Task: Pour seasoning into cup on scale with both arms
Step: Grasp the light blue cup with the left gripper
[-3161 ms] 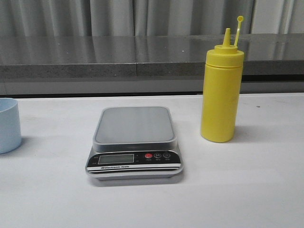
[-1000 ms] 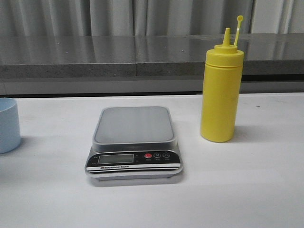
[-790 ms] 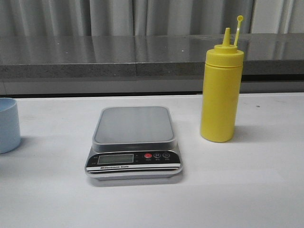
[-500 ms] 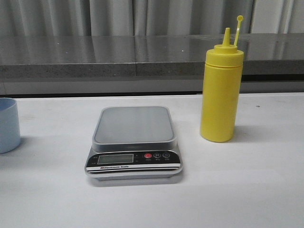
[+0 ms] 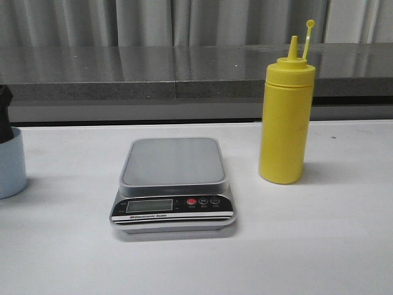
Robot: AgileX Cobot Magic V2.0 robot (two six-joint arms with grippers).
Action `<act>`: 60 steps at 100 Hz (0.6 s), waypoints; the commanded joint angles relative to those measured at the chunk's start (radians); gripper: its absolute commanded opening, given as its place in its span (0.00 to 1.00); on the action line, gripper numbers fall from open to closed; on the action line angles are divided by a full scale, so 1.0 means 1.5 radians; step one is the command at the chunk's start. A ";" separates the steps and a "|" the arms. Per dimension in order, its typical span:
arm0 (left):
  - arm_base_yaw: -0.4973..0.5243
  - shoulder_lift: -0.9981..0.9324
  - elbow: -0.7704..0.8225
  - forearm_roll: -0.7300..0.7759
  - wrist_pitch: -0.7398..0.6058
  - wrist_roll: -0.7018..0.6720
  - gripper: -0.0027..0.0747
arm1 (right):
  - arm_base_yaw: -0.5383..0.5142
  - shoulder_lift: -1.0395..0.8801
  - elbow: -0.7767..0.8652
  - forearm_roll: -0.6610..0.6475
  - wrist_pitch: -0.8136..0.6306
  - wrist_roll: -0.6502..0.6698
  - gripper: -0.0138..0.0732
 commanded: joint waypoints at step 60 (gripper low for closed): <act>0.003 -0.021 -0.072 -0.024 0.050 -0.006 0.01 | -0.004 -0.013 -0.014 0.000 -0.055 -0.004 0.08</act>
